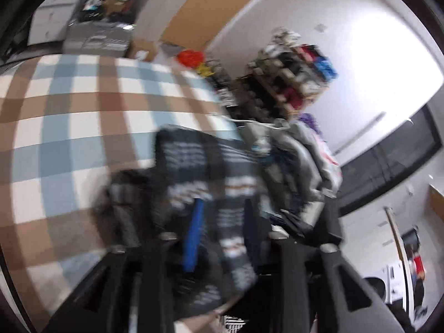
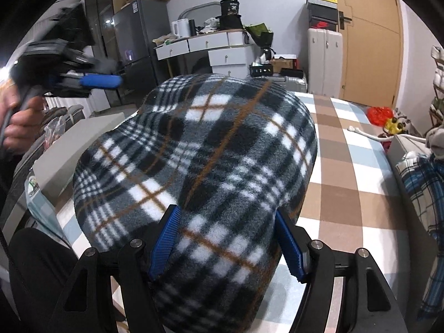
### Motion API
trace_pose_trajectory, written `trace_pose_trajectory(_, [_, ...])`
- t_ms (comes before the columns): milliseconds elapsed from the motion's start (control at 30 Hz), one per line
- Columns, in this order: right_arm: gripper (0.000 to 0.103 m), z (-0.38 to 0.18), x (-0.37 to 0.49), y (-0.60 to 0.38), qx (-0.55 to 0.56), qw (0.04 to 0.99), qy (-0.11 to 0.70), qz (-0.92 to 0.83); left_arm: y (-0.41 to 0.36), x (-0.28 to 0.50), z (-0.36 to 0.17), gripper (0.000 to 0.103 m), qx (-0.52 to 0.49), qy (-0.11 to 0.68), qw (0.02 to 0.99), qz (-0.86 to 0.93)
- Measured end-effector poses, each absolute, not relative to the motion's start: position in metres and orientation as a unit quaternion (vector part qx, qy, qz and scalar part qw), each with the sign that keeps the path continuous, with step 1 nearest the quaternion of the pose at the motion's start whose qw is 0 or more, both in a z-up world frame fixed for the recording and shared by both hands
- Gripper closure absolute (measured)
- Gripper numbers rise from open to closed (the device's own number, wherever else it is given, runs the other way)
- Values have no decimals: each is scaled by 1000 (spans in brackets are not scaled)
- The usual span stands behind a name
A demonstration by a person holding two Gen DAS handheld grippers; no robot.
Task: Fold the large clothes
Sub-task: 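Lift the plaid bundle off the bed with both grippers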
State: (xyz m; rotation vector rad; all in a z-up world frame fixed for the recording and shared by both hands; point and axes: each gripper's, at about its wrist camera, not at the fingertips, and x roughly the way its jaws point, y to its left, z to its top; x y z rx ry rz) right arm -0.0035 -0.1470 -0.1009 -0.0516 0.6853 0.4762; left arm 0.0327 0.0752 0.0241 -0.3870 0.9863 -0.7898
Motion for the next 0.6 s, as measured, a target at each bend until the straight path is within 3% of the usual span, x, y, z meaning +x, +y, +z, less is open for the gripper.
trace_pose_trajectory(33, [34, -101, -3, -148, -23, 914, 333, 231, 68, 24, 21, 40, -180, 454, 785, -380])
trace_pose_trajectory(67, [34, -100, -3, -148, -19, 914, 334, 232, 64, 20, 15, 36, -177, 456, 783, -384])
trace_pose_trajectory(333, [34, -101, 4, -159, 8, 910, 336, 245, 72, 41, -76, 36, -148, 539, 787, -261])
trace_pose_trajectory(433, [34, -101, 5, -158, 6, 910, 334, 246, 88, 41, -87, 36, -198, 532, 779, -266])
trace_pose_trajectory(600, [33, -103, 6, -157, 2, 910, 333, 246, 78, 31, -88, 36, -153, 513, 807, -249])
